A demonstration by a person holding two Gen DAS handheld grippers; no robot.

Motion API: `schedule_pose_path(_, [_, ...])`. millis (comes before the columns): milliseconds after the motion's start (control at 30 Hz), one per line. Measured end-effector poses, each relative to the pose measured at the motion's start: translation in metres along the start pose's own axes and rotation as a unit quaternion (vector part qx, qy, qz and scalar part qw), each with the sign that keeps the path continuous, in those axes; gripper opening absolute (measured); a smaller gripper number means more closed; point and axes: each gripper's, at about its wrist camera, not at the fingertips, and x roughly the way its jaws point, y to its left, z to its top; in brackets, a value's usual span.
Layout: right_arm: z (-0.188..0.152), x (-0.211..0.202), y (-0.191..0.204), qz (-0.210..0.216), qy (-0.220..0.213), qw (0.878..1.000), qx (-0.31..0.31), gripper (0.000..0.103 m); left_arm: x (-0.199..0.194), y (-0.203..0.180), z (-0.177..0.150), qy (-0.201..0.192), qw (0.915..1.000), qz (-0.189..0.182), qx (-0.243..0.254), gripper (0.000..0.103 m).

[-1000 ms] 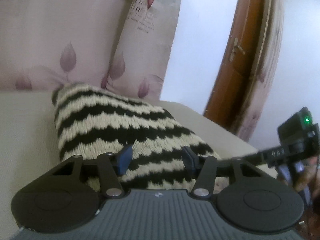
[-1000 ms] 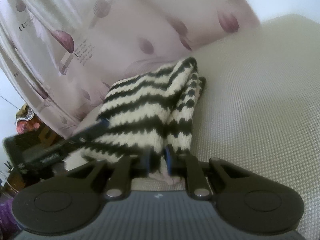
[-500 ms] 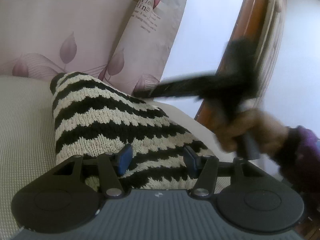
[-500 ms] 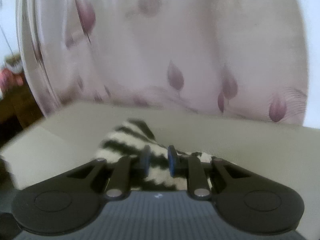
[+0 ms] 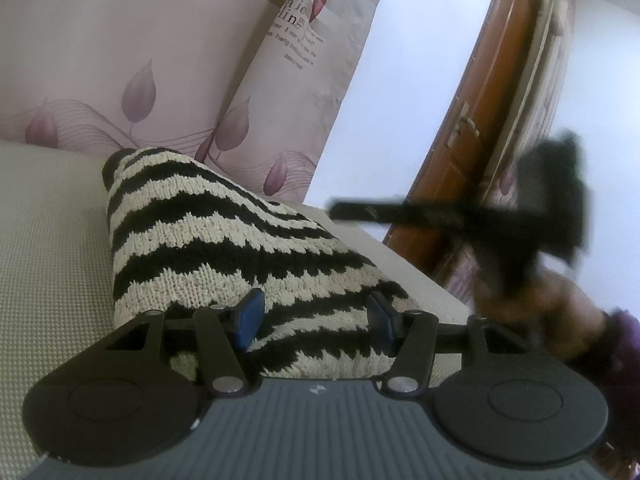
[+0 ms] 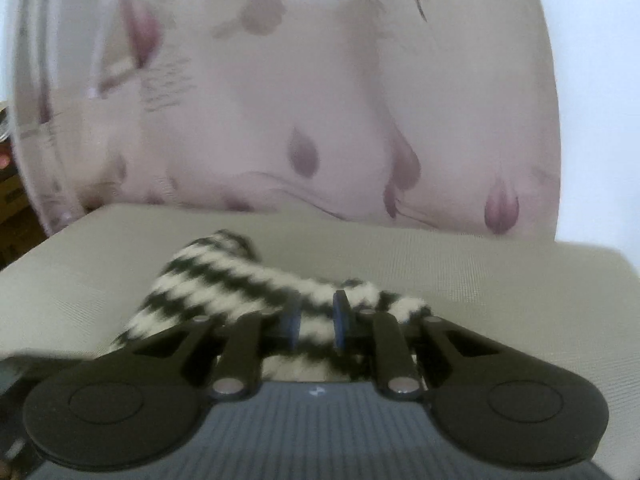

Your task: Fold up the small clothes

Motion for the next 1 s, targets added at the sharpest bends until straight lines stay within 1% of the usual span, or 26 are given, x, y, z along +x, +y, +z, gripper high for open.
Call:
schedule_pose_path(67, [-0.019, -0.019, 0.014, -0.014, 0.002, 0.999, -0.034, 0.016, 0.000, 0.000, 0.000, 0.000, 1.0000, 0.001, 0.001, 0.058])
schedule_pose_path(100, [-0.029, -0.022, 0.016, -0.028, 0.013, 0.998, -0.051, 0.016, 0.000, 0.000, 0.001, -0.001, 1.0000, 0.002, 0.001, 0.058])
schedule_pose_path(133, [-0.042, -0.018, 0.017, -0.047, 0.040, 0.996, -0.064, 0.015, 0.000, -0.001, 0.001, 0.000, 1.0000, 0.002, 0.003, 0.058])
schedule_pose_path(167, [-0.055, -0.017, 0.014, -0.057, 0.063, 0.994, -0.061, 0.015, 0.000, -0.002, 0.000, 0.002, 1.0000, 0.003, 0.007, 0.058])
schedule_pose_path(200, [-0.066, -0.017, 0.009, -0.056, 0.052, 0.996, -0.043, 0.015, 0.000, -0.005, 0.000, 0.003, 0.9999, 0.008, 0.014, 0.058])
schedule_pose_path(233, [-0.075, -0.023, 0.005, -0.051, 0.030, 0.998, -0.019, 0.015, 0.000, -0.006, 0.000, 0.003, 0.9998, 0.012, 0.018, 0.058])
schedule_pose_path(333, [-0.085, -0.027, 0.006, -0.061, 0.002, 0.998, -0.017, 0.015, 0.001, -0.008, 0.001, 0.003, 0.9995, 0.019, 0.024, 0.059])
schedule_pose_path(400, [-0.085, -0.027, 0.009, -0.067, 0.002, 0.997, -0.027, 0.016, 0.001, -0.010, 0.000, 0.004, 0.9992, 0.026, 0.032, 0.059])
schedule_pose_path(533, [-0.088, -0.032, 0.004, -0.058, 0.001, 0.998, -0.014, 0.016, 0.003, -0.015, 0.000, 0.006, 0.9983, 0.036, 0.045, 0.059])
schedule_pose_path(567, [-0.082, -0.029, 0.006, -0.058, 0.001, 0.998, -0.015, 0.016, 0.003, -0.015, -0.001, 0.006, 0.9981, 0.038, 0.048, 0.059])
schedule_pose_path(633, [-0.082, -0.029, 0.008, -0.063, 0.001, 0.998, -0.022, 0.016, 0.003, -0.017, -0.001, 0.007, 0.9977, 0.041, 0.053, 0.059])
schedule_pose_path(933, [-0.084, -0.027, 0.007, -0.069, 0.000, 0.997, -0.028, 0.017, 0.005, -0.021, -0.002, 0.008, 0.9966, 0.047, 0.067, 0.063])
schedule_pose_path(967, [-0.084, -0.027, 0.007, -0.069, 0.000, 0.997, -0.028, 0.019, 0.005, -0.022, -0.003, 0.009, 0.9964, 0.048, 0.069, 0.064])
schedule_pose_path(1000, [-0.084, -0.027, 0.008, -0.073, 0.000, 0.997, -0.029, 0.025, 0.005, -0.022, -0.003, 0.009, 0.9963, 0.049, 0.071, 0.065])
